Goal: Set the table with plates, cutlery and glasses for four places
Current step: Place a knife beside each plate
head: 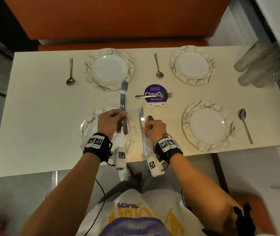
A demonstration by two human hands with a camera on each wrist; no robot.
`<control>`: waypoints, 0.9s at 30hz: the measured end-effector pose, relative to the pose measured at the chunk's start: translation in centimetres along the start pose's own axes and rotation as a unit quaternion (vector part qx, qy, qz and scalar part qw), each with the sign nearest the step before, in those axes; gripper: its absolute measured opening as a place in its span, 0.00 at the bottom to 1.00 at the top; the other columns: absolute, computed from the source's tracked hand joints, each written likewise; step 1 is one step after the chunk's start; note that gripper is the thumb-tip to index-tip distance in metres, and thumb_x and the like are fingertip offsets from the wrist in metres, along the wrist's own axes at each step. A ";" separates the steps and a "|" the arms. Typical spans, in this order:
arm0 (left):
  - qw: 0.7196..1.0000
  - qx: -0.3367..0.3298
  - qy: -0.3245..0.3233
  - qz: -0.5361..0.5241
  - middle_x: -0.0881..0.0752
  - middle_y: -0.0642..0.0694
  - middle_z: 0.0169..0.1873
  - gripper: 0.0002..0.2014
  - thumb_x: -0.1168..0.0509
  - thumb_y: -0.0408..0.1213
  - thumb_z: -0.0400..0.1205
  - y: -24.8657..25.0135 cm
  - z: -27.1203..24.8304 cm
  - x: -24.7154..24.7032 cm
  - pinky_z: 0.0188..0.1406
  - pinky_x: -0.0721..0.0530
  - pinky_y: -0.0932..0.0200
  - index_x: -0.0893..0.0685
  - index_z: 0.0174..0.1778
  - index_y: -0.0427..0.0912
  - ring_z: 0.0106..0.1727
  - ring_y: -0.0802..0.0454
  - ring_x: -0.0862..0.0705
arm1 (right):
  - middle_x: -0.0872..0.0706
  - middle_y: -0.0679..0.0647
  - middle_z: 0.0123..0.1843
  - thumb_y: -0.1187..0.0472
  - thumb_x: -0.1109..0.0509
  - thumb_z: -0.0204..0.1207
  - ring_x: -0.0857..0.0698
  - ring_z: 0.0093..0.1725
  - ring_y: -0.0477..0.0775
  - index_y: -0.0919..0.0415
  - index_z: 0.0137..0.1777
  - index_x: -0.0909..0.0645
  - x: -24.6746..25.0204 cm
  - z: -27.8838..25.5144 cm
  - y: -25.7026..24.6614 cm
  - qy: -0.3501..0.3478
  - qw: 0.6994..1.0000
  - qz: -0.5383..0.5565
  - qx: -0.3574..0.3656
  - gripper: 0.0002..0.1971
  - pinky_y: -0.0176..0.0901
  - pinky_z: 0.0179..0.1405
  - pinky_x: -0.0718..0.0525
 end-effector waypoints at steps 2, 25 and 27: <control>1.000 0.001 0.001 -0.001 0.15 0.40 0.27 0.07 0.27 0.34 0.85 -0.3 -0.4 0.4 0.42 0.19 0.39 0.07 0.53 0.33 0.22 0.45 0.25 | 0.07 0.60 0.50 0.67 0.24 0.77 0.11 0.50 0.58 0.67 0.49 0.07 -0.5 -0.5 0.3 0.006 1.000 -0.014 -0.012 0.05 0.34 0.52 0.18; 1.000 -0.010 0.002 0.006 0.12 0.38 0.33 0.05 0.27 0.34 0.85 0.5 -0.7 1.0 0.42 0.18 0.37 0.06 0.49 0.39 0.22 0.47 0.22 | 0.09 0.57 0.46 0.55 0.17 0.70 0.13 0.43 0.55 0.59 0.57 0.12 -3.6 3.1 3.9 -0.005 0.987 -0.111 -0.120 0.17 0.44 0.44 0.12; 1.000 -0.009 0.005 0.007 0.12 0.39 0.32 0.05 0.27 0.34 0.85 0.4 -0.6 1.0 0.42 0.18 0.38 0.06 0.49 0.40 0.22 0.47 0.23 | 0.09 0.57 0.46 0.56 0.17 0.70 0.13 0.44 0.56 0.59 0.56 0.12 -3.6 3.2 4.1 -0.006 0.986 -0.111 -0.122 0.17 0.43 0.43 0.12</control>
Point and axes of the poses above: each hand's wrist, its own z-axis towards the middle knuckle, its own x-axis out of the back of the hand, y = z × x, the point moved 9 cm from there along z, towards the middle knuckle
